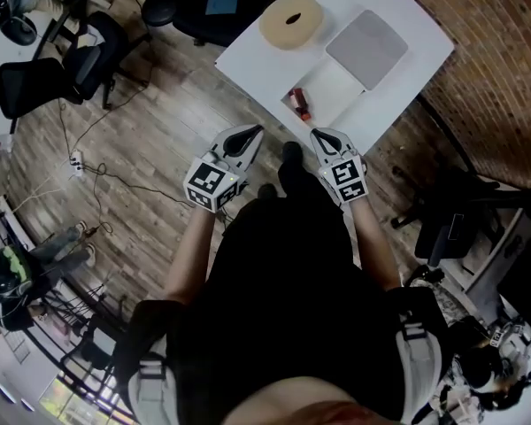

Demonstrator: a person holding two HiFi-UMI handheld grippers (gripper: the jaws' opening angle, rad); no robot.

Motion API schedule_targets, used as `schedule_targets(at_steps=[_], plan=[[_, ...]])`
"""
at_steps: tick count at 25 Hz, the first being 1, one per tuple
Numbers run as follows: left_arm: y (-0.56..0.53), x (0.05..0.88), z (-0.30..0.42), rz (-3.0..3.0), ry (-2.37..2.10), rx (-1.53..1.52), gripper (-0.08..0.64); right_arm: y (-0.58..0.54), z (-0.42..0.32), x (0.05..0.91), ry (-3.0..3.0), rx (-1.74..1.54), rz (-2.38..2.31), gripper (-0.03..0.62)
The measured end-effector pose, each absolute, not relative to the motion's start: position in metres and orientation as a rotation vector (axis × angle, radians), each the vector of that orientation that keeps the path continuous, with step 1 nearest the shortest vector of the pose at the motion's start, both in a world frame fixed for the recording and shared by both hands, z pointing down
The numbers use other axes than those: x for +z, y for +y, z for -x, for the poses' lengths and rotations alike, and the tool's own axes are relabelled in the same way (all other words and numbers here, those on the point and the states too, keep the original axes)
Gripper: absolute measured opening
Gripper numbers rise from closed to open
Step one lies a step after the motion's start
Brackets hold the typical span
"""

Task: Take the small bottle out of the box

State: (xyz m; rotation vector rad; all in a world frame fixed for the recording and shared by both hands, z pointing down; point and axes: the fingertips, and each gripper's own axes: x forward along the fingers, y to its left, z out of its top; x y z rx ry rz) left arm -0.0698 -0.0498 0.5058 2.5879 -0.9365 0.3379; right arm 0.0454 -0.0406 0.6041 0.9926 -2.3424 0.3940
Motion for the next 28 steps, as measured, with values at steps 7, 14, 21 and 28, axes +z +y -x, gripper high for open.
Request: schedule_targets(at_steps=[7, 14, 21, 28], plan=[[-0.069, 0.500, 0.076, -2.556, -1.015, 0.335, 0.025, -0.060, -0.035, 0.626, -2.348, 0.413, -0.874, 0.003], [-0.090, 0.495, 0.067, -2.548, -1.095, 0.329, 0.025, -0.074, -0.043, 0.650, -2.343, 0.420, -0.793, 0.005], [-0.108, 0.497, 0.059, -2.525, -1.141, 0.320, 0.025, -0.101, -0.047, 0.661, -2.350, 0.398, -0.742, 0.008], [-0.109, 0.500, 0.058, -2.503, -1.177, 0.326, 0.025, -0.121, -0.046, 0.672, -2.372, 0.424, -0.747, 0.014]])
